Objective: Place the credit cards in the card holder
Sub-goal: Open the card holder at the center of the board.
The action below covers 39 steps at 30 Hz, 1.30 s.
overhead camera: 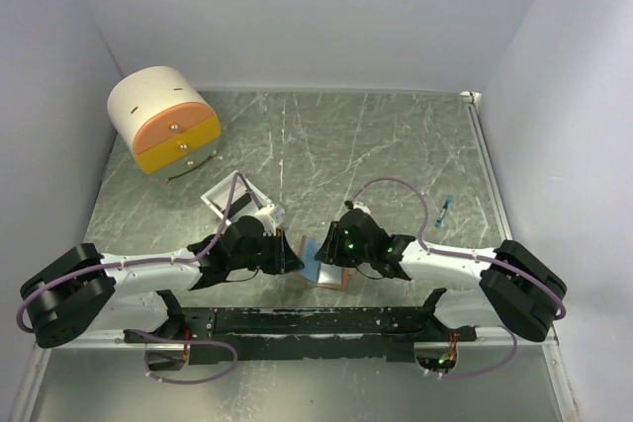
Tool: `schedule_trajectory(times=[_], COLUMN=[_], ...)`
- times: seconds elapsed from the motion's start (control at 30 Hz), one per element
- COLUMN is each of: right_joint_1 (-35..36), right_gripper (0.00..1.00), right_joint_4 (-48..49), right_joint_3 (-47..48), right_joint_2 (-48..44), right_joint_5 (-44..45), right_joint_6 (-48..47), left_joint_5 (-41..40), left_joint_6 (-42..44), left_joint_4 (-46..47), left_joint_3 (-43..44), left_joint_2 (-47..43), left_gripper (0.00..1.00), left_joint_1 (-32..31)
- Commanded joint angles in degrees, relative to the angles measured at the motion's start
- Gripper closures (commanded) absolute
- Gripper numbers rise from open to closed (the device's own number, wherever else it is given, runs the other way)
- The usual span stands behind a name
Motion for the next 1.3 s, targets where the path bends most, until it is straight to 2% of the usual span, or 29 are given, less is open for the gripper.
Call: schedule_trajectory(times=[0.0,0.37,0.77,0.87,0.97,1.27], right_joint_1=[0.2,0.2,0.1,0.1,0.2,0.1], right_gripper=[0.65,0.74,0.75,0.75,0.75,0.75], right_joint_4=[-0.7,-1.9,-1.6,-1.5,-1.6,-1.6], right_joint_3=[-1.0,-1.7,-2.8,-2.7,-2.6,-2.8], right_joint_2=[-1.1,-2.4,-2.9,-3.1,-3.0,-3.3], right_joint_5=[1.8,2.8,3.0,3.0,3.1,3.1], right_joint_6=[-0.4,-1.6,-1.5,-1.6,-1.7,-1.6], left_joint_5=[0.2,2.3,4.6,5.2,6.3,6.1], left_joint_6=[-0.1,-1.2,-1.9,-2.0,-2.1,-1.9], left_joint_4=[1.6,5.5,10.9,11.5,12.9,13.0], left_joint_3=[0.4,0.2,-1.0,-1.1,-1.3,-1.4], left_joint_2=[0.0,2.0,1.6,2.1,2.7,2.4], left_gripper=[0.71,0.66,0.84,0.81,0.74,0.73], left_joint_1=[-0.4,-0.5,-0.4,-0.4,-0.4,-0.4])
